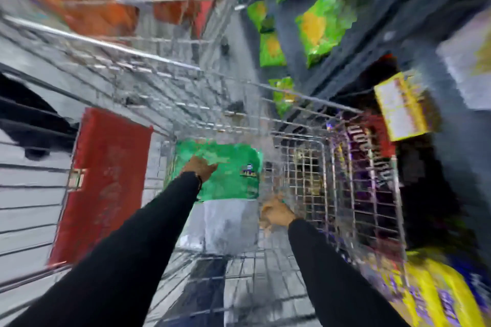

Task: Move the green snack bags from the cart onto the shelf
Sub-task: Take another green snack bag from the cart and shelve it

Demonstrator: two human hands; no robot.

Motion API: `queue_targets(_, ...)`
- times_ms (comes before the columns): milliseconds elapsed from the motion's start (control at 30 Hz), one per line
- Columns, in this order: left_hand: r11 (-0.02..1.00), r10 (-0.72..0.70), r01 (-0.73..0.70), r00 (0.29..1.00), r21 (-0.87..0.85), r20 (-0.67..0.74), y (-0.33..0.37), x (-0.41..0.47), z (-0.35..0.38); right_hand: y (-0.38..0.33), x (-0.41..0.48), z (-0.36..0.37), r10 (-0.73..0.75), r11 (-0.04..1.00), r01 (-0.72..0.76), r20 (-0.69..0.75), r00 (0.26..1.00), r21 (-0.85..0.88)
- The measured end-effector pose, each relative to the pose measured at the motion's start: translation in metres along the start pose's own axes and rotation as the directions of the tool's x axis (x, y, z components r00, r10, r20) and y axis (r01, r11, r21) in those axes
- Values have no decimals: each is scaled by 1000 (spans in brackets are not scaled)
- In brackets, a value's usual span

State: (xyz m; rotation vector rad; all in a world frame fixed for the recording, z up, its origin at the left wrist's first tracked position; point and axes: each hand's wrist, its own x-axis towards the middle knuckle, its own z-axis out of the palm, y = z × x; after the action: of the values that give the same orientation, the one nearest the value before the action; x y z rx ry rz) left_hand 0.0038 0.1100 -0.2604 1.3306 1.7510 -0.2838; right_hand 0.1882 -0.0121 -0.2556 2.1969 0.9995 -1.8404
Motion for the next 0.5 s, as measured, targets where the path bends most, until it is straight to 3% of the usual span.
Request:
queue_targets(100,977,-124,108,989,-183,-79,-14,22,10,9,30,16,20,998,-16,63,998,-62)
queue_targets(233,864,-227,186,973,-468,-32,-42,53,25,15,54,25,141,974,-141,11,990,178)
queue_targets(333,824,-202,177,979,-538,12,-43,49,26,22,52,28,236,905,-223,8,972,362)
queue_targets(500,798,-188,129,981,-588,-40,-33,33,24,52,87,49,249,847,-168,-98,964,504)
